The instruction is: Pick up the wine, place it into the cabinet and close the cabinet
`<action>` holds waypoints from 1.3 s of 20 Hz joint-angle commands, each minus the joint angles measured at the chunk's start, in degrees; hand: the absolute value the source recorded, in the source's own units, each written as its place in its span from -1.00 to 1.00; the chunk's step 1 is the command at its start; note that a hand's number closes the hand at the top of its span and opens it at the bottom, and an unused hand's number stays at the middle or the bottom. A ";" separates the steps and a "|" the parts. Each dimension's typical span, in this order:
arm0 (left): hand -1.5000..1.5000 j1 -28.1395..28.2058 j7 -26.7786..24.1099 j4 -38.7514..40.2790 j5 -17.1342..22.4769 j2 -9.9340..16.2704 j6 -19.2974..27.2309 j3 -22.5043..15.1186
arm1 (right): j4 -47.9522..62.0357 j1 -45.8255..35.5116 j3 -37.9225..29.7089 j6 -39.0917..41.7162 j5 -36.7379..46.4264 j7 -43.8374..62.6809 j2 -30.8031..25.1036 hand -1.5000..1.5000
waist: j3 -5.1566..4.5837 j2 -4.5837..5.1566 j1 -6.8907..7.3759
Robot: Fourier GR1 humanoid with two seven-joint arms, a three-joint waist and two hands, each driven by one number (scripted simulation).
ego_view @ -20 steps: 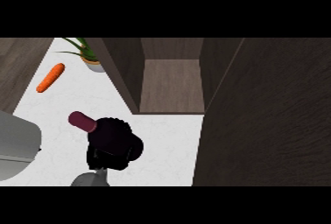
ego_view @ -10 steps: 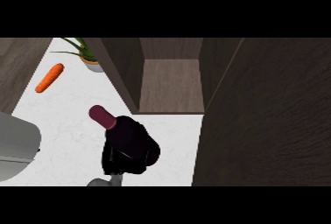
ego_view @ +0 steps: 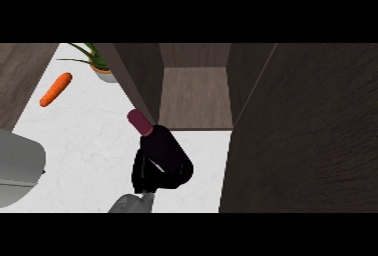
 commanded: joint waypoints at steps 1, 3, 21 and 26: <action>1.00 -3.14 -1.75 2.25 2.70 -0.01 2.97 -1.46 | -1.32 -4.84 0.43 -2.86 -2.70 4.97 0.26 -1.00 | -0.02 -0.01 0.13; 1.00 -5.66 -3.62 6.23 3.79 -0.01 0.18 -1.04 | -0.90 0.78 1.09 -0.85 -1.54 -1.03 1.73 -1.00 | 0.00 0.01 -0.01; 1.00 -27.88 -8.11 25.92 19.61 -0.01 2.30 -1.71 | 0.32 5.74 6.10 0.92 2.39 -6.46 3.50 -1.00 | -0.03 0.23 -1.09; 1.00 -31.95 -8.18 28.62 22.98 -0.01 3.61 -2.91 | 3.46 0.80 0.60 0.95 -2.42 -5.33 1.28 -1.00 | -0.03 0.28 -1.06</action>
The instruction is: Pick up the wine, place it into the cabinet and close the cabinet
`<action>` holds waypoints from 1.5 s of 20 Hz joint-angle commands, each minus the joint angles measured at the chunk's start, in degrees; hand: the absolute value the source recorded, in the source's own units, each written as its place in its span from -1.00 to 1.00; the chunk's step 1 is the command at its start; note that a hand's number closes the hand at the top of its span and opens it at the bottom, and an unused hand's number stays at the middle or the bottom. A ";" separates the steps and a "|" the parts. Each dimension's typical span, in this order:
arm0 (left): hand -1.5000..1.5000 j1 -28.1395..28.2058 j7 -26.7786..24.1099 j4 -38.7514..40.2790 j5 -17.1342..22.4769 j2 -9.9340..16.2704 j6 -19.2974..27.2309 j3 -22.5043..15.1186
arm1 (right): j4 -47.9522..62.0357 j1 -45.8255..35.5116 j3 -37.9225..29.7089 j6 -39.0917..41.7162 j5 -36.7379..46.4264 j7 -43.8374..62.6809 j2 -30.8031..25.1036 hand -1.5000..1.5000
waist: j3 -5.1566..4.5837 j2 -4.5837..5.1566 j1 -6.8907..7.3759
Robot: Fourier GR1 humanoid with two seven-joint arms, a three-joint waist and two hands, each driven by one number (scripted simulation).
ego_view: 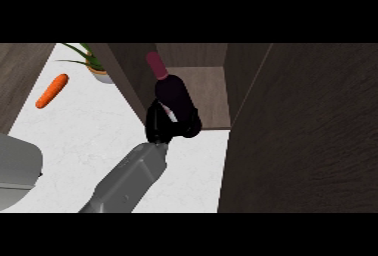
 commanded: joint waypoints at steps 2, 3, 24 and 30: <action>1.00 -4.26 -0.72 4.31 1.57 0.00 -1.85 1.24 | 2.09 -2.22 -2.86 0.49 -1.52 -0.49 -1.41 -1.00 | 0.01 0.00 0.18; 1.00 -4.15 -1.29 5.79 2.06 0.00 -1.92 0.85 | 1.66 -3.40 1.65 -1.50 1.76 1.35 0.36 -1.00 | -0.01 0.01 0.15; 1.00 -23.35 8.81 20.08 5.32 -0.01 1.95 4.48 | 7.02 -5.00 0.54 0.87 0.62 -3.60 0.10 -1.00 | -0.03 1.08 -3.27; 1.00 -19.99 4.18 22.69 5.94 0.00 -4.10 4.72 | 3.16 -2.69 0.36 1.25 -0.76 -3.09 -0.24 -1.00 | -0.03 0.93 -2.84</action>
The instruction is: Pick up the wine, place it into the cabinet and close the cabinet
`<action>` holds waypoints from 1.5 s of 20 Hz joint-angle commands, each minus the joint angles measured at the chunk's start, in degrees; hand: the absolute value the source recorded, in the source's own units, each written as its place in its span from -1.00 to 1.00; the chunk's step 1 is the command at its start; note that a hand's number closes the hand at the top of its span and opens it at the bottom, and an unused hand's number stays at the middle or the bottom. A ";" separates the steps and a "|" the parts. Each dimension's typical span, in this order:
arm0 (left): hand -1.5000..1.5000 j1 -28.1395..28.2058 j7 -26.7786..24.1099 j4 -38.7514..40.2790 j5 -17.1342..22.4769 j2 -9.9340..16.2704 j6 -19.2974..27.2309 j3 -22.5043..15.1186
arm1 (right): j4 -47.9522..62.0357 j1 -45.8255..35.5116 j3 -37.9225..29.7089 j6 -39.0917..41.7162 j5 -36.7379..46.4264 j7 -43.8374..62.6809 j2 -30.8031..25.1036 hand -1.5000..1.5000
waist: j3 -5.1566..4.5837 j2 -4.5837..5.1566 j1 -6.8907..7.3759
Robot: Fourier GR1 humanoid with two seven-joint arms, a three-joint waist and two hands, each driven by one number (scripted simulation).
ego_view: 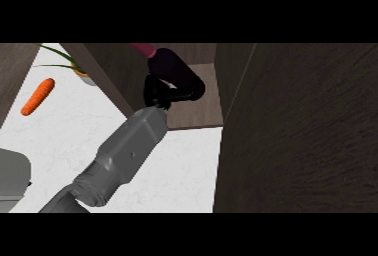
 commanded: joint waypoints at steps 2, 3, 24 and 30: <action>1.00 0.40 1.81 -2.19 2.72 0.01 2.17 -2.43 | 3.12 -1.64 2.19 -0.25 1.45 -0.95 1.19 -1.00 | 0.00 0.13 -0.93; 1.00 0.49 1.72 -0.76 3.19 0.01 1.05 -1.85 | 0.95 -1.63 -0.14 0.73 -1.70 0.52 -0.49 -1.00 | 0.01 0.33 -1.64; -1.00 3.40 -7.08 -9.00 17.08 0.01 8.45 -10.39 | 3.98 -0.41 0.38 2.57 -1.74 -3.26 -0.32 -1.00 | 0.03 1.02 -3.89; -1.00 2.86 -7.34 -7.67 20.25 0.01 9.79 -12.68 | 1.68 0.19 2.64 0.85 0.58 -1.89 0.82 -1.00 | 0.00 0.63 -3.12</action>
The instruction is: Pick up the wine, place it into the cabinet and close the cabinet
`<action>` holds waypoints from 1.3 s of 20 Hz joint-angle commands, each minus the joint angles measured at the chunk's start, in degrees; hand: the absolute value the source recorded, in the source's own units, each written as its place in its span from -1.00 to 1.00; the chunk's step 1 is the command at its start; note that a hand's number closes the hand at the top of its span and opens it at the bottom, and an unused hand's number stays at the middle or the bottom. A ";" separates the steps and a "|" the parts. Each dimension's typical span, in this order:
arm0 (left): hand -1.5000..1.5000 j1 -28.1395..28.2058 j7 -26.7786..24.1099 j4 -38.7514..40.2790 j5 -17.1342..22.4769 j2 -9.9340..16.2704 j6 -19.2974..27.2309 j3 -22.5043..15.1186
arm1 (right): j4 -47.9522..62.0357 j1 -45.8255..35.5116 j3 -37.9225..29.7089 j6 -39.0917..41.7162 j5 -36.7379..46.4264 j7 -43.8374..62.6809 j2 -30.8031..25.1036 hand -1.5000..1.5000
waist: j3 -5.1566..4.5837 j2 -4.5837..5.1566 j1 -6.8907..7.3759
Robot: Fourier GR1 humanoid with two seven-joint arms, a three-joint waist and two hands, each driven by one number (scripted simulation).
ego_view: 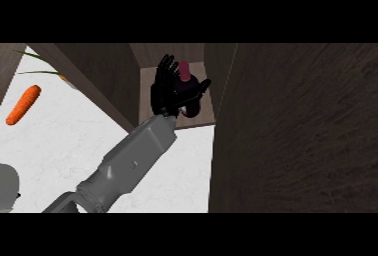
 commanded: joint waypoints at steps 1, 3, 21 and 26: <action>-1.00 -0.52 -0.78 1.73 1.80 0.00 -0.52 -1.21 | -0.70 -0.99 -0.82 -0.51 -0.12 1.39 -0.53 -1.00 | -0.01 0.00 0.52; -1.00 -3.87 0.71 2.77 2.14 0.00 2.19 -1.60 | 1.94 -1.14 -2.72 -0.04 -1.42 -1.17 -0.22 -1.00 | 0.06 0.14 0.56; -1.00 -4.59 -5.12 -0.32 0.63 0.00 5.98 -10.58 | 1.06 -0.88 -0.07 -0.32 0.71 -0.13 0.00 -1.00 | 0.04 -0.36 1.85; -1.00 -2.76 -7.58 -1.09 1.61 0.00 3.39 -11.18 | -0.07 -1.11 0.14 -1.08 0.54 1.80 -0.08 -1.00 | 0.02 -0.56 2.60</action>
